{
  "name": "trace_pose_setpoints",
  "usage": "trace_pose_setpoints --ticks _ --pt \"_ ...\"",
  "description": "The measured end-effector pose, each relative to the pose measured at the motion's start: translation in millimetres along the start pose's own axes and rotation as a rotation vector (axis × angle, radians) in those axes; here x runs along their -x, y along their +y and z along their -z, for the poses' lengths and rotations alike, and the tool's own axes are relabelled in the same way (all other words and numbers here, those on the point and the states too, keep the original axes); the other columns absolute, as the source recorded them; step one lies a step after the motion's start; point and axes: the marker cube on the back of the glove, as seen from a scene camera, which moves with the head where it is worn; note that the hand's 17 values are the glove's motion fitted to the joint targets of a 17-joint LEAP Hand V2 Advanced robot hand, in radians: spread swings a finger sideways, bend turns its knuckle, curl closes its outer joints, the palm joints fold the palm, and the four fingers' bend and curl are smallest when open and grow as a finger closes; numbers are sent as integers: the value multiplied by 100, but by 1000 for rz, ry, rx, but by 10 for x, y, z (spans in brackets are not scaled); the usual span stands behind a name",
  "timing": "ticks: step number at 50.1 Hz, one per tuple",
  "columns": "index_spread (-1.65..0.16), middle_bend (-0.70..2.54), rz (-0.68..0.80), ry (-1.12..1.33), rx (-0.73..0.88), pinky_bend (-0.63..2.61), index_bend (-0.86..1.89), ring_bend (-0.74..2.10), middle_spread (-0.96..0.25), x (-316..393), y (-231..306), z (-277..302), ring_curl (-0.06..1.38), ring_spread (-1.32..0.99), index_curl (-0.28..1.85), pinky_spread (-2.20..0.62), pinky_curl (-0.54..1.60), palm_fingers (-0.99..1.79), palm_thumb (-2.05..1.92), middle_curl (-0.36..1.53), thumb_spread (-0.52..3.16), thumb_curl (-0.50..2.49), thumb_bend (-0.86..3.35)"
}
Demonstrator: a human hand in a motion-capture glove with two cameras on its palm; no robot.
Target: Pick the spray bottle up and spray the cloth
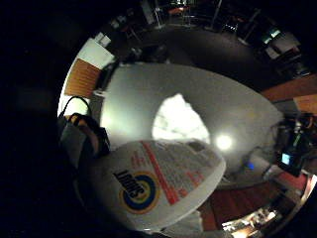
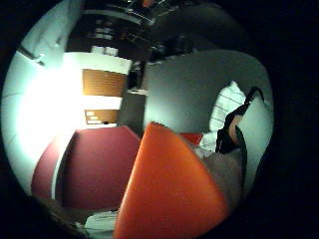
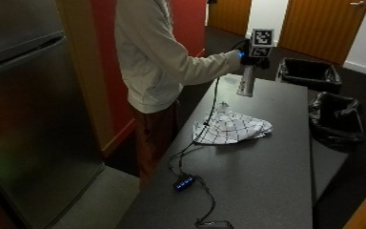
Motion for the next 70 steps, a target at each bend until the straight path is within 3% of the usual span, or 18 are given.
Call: trace_pose_setpoints --ticks 5,15,22,30,44,48,53,57,64,70 --pt "-18 65 18 -227 -57 38 50 69 -13 364 -149 -272 48 -16 55 -21 39 139 94 52 0 72 -3" --pt "-18 64 15 -569 -122 38 50 69 -12 392 -395 -817 48 -16 55 -21 39 139 94 52 0 72 -3" --pt "-17 66 -57 -510 -231 40 50 64 -12 118 -751 -1576 47 -16 55 -21 39 137 95 52 1 73 -3" --pt "-17 66 -29 -525 -42 40 48 63 -12 183 -616 -2163 47 -16 55 -21 39 136 96 52 3 73 -3" --pt "-17 63 -98 -542 -127 39 44 61 -11 186 -959 -2827 48 -15 55 -20 39 132 96 51 9 75 -3" --pt "-17 62 -105 -510 -89 39 41 61 -11 140 -976 -2988 47 -16 54 -20 39 131 96 51 12 75 -3" --pt "-18 54 -127 -448 -329 42 30 58 -13 -19 -1278 -2873 46 -16 52 -19 39 114 95 49 21 75 -4" --pt "-20 43 -34 -467 -82 43 14 57 -14 61 -954 -2898 46 -16 49 -15 40 91 92 47 37 74 -4" --pt "-27 86 54 -502 200 32 -5 25 -16 0 -445 -2678 40 -13 35 0 39 49 76 57 68 65 -7" --pt "-31 99 75 -504 103 32 -5 18 -15 -33 -295 -2503 34 -12 23 7 36 41 65 57 80 57 -7"
